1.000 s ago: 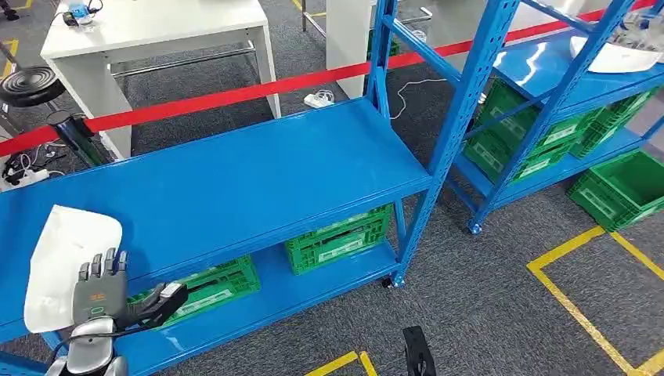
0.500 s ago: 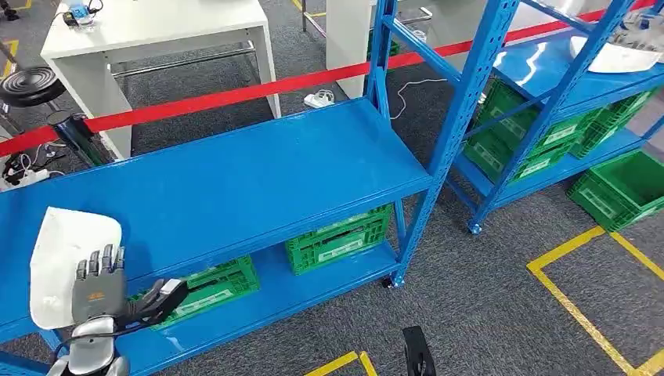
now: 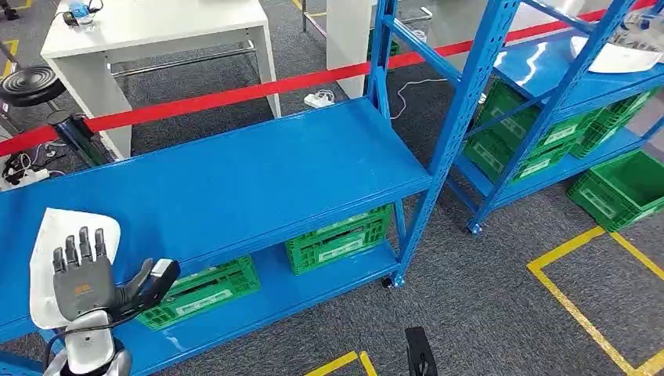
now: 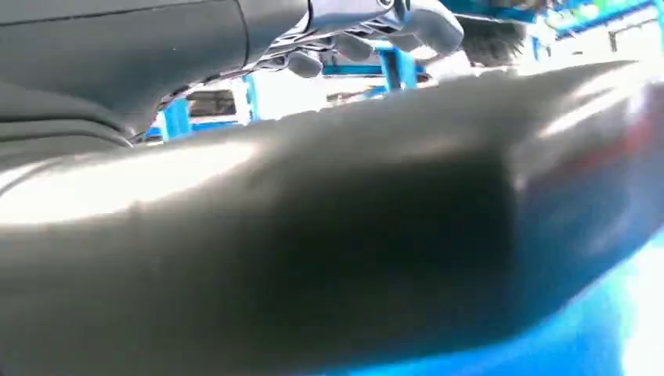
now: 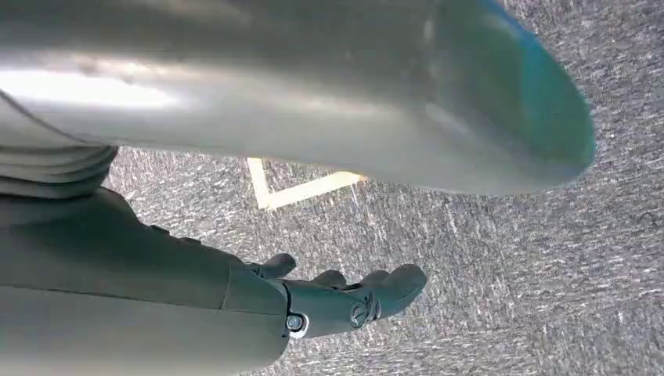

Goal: Take the parts from the cabinet and place them on the table.

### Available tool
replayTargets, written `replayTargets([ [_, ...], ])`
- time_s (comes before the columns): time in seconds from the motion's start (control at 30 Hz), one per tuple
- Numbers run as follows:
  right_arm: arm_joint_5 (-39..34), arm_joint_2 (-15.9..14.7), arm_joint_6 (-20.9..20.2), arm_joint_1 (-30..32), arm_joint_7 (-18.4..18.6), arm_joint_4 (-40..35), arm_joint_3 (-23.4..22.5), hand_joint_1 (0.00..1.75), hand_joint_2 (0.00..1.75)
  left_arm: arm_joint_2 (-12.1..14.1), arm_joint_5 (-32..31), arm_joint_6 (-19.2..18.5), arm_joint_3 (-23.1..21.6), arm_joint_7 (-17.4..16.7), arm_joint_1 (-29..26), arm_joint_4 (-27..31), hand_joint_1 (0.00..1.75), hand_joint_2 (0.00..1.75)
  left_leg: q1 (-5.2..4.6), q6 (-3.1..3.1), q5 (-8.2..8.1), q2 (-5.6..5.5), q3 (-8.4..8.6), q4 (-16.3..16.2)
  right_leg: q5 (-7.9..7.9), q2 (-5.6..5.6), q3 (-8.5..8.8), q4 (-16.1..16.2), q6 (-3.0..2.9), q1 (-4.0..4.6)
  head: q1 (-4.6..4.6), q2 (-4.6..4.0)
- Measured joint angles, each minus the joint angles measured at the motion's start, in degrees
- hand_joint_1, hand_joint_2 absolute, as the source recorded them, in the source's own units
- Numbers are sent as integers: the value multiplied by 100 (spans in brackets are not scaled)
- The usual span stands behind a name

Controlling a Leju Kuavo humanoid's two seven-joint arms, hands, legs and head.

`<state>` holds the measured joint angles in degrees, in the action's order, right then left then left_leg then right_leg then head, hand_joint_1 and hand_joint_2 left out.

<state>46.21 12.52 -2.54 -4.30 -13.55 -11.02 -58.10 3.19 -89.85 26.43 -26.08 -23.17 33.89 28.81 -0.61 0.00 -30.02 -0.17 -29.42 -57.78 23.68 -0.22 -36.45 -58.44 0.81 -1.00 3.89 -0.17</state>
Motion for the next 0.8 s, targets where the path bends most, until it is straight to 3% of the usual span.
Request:
replayTargets([
  [0.03, -7, 0, 2, 0, 0, 0, -22, 0, 0, 2, 0, 2, -2, -15, -1, 7, 0, 0, 0, 0, 0, 0, 0, 0, 0, 0, 0, 0, 0, 0, 0, 0],
  [0.1, -22, 2, 33, 1, 0, 0, -70, 0, 0, 94, 0, 107, -44, -612, -211, 855, 0, 0, 0, 0, 0, 0, -2, 0, 0, 0, 0, 0, 0, 0, 0, 0],
  [0.17, -22, 20, 33, 3, 4, 2, -109, 0, 0, 190, 0, -129, -61, -868, -279, 1303, 0, 0, 0, 0, 0, 0, -1, 0, 0, 0, -1, 0, 0, 0, 0, 0],
  [0.37, -11, 28, 33, 2, 2, 0, -116, 0, 0, 289, 0, -286, -138, -913, -283, 1600, 0, 0, 0, 0, 0, 0, 0, 0, 0, 0, -1, 0, 0, 0, 0, 0],
  [0.6, -2, 33, 33, 2, -2, 0, -127, 0, 0, 297, 0, -437, -146, -787, -304, 1805, 0, 0, 0, 0, 0, 0, -1, 0, 1, 0, -1, 0, 0, 0, 0, 0],
  [0.8, 26, 35, 31, 1, -2, 2, -133, 0, 0, 193, 0, -540, 139, 242, -415, 1801, 0, 0, 0, 0, 0, 1, -2, 0, 1, 0, -2, 0, 0, 0, 0, 0],
])
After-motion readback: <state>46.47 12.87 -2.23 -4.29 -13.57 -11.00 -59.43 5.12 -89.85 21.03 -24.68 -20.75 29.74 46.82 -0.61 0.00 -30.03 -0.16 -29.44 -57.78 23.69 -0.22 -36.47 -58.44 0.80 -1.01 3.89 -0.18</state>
